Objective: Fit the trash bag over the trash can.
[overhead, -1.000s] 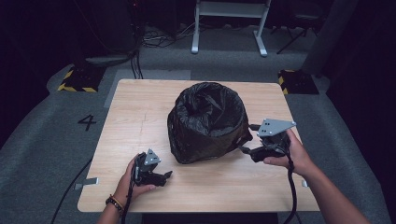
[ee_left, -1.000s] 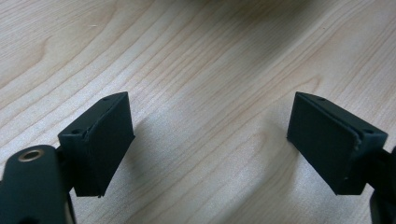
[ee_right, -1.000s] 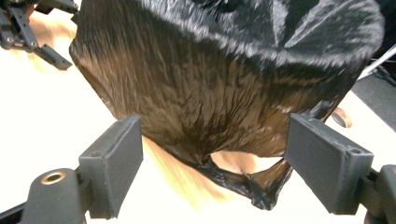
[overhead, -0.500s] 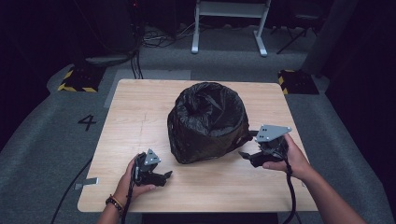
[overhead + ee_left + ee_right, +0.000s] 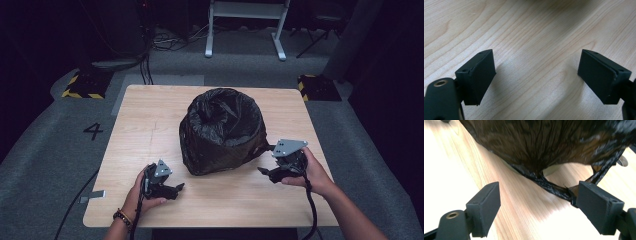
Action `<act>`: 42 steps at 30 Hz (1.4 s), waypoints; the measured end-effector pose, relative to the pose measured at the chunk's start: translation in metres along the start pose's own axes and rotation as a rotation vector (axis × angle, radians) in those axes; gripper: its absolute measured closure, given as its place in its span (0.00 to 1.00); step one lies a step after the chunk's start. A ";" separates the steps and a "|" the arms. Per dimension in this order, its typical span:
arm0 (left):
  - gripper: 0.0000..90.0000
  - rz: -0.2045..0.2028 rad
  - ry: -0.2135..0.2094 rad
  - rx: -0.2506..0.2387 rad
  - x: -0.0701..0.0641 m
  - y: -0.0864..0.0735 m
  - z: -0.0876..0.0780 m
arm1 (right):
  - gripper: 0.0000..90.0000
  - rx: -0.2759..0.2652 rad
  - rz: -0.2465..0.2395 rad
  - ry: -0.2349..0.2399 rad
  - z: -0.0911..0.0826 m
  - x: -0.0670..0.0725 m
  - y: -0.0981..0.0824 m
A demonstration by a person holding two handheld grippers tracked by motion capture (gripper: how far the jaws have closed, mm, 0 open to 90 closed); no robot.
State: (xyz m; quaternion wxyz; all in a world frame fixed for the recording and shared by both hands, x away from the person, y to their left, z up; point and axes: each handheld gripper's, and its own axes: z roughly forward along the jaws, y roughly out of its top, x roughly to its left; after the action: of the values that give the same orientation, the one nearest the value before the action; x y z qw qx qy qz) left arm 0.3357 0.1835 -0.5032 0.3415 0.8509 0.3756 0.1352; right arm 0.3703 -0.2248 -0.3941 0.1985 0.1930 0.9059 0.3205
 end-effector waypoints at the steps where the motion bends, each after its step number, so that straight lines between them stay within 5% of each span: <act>1: 0.16 0.002 0.000 -0.001 0.000 0.000 0.000 | 0.22 0.003 0.008 0.004 0.001 0.000 -0.002; 42: 0.16 0.002 0.001 0.000 0.000 0.000 0.000 | 0.22 0.127 0.036 -0.056 0.033 0.006 -0.059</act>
State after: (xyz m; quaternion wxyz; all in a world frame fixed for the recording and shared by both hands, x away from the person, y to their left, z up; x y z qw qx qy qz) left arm 0.3358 0.1836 -0.5032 0.3412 0.8512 0.3747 0.1363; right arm 0.3679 -0.2479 -0.4576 0.2052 0.2302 0.9149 0.2604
